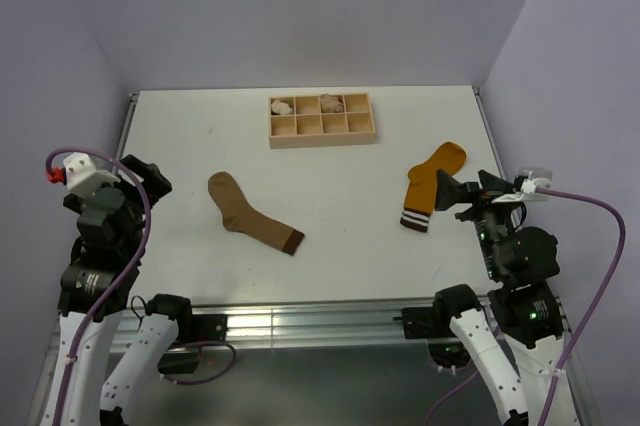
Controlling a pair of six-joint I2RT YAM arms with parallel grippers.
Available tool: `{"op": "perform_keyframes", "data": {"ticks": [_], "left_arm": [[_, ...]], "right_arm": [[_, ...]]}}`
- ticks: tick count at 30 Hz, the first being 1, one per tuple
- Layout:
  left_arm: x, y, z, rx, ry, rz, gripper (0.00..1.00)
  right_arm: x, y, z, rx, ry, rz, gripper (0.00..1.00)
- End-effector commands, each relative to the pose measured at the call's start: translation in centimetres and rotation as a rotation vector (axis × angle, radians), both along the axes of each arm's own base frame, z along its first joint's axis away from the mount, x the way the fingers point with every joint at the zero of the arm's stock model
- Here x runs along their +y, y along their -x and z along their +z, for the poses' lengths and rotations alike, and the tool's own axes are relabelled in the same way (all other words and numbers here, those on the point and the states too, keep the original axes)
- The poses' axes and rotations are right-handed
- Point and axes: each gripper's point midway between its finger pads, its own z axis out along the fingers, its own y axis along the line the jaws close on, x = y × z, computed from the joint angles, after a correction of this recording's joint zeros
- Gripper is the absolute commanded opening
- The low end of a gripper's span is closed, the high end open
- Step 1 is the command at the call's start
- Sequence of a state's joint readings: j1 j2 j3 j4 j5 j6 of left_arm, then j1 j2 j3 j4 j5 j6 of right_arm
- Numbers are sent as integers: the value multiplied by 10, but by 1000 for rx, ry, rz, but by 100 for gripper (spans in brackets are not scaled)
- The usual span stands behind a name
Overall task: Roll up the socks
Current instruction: Adjust the sock at the center of the board.
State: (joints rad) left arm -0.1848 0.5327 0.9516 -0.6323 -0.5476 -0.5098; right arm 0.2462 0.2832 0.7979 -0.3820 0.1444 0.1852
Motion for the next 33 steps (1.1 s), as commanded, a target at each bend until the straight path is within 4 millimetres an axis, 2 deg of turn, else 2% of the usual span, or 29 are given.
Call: {"op": "perform_keyframes", "data": {"ticks": [1, 4, 9, 19, 21, 22, 24, 26, 28, 29, 33], "left_arm": [[-3, -5, 8, -37, -1, -15, 99], [-6, -8, 6, -35, 1, -31, 100], [-29, -25, -6, -4, 12, -147, 99], [-69, -82, -69, 287, 97, -264, 95], [-73, -89, -78, 313, 123, -263, 95], [-79, -98, -85, 323, 151, -270, 95], [-83, -106, -98, 343, 184, -264, 96], [-91, -117, -113, 364, 234, -267, 96], [-97, -125, -132, 402, 272, -260, 96], [-100, -131, -134, 395, 284, -264, 96], [-108, -147, -158, 435, 323, -244, 95]], "right_arm": [[2, 1, 15, -38, -14, 12, 100], [3, -1, 13, -23, -29, 11, 100], [7, -8, 3, 31, -59, 18, 100], [27, -26, -11, 138, -84, 89, 100], [37, -31, -8, 155, -126, 128, 100], [46, -40, -14, 202, -180, 151, 100], [68, -47, -13, 225, -206, 255, 100], [82, -62, -26, 295, -227, 288, 100], [97, -71, -29, 298, -212, 312, 100], [103, -80, -38, 324, -199, 300, 100], [139, -90, -59, 375, -130, 352, 99]]}}
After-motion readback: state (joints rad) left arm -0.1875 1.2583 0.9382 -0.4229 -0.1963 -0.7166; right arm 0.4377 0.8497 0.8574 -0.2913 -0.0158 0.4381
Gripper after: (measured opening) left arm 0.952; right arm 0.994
